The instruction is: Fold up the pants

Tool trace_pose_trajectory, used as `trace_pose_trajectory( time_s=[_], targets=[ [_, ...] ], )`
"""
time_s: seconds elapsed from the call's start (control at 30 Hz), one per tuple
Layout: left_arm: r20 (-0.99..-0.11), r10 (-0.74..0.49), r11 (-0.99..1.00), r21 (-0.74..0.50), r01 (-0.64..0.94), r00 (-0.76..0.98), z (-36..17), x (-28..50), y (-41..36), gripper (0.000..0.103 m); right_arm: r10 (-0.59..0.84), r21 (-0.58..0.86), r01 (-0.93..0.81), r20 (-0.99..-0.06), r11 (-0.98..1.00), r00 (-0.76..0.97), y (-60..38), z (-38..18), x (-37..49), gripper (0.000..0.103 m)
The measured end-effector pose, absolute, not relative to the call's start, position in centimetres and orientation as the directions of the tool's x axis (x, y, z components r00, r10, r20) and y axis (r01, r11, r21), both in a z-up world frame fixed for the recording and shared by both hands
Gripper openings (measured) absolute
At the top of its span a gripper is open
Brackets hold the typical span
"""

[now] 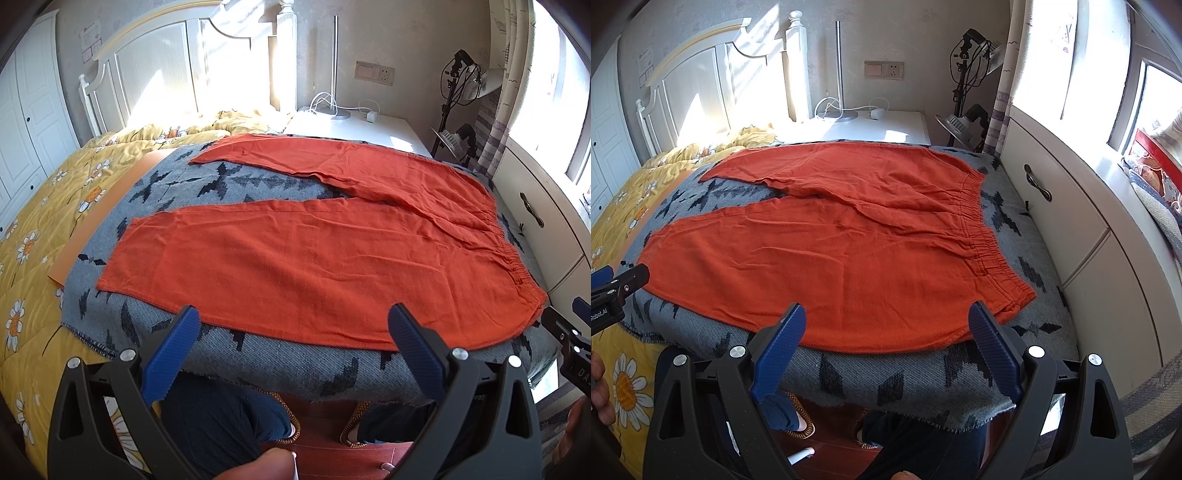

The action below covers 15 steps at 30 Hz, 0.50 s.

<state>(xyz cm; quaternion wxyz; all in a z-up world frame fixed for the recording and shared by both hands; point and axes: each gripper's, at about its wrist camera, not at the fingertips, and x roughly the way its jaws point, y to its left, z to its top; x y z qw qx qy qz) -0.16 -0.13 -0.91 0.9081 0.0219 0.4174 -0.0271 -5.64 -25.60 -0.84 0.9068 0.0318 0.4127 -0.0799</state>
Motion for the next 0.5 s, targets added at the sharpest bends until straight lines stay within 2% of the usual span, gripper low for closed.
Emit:
trace_pose_trajectory(
  time_s=[0.23,0.33,0.5],
  targets=[
    [-0.764,-0.035,0.998,0.006,0.061,0.644,-1.0,-0.1,0.4,0.102,-0.118,-0.008,0.171,-0.754,0.985,0.646,-25.6,-0.9,-5.6,0.087],
    [-0.750,-0.045,0.999,-0.044,0.018,0.660,-1.4,0.2,3.5,0.102,-0.118,-0.009,0.170,-0.754,0.985,0.646,-25.4,-1.1,-5.7,0.087],
    [-0.744,0.147,0.974,-0.007,-0.227,0.652,-3.7,0.3,14.7,0.102,-0.125,-0.009,0.180,-0.757,0.984,0.641,-25.7,-1.6,-5.6,0.087]
  ],
)
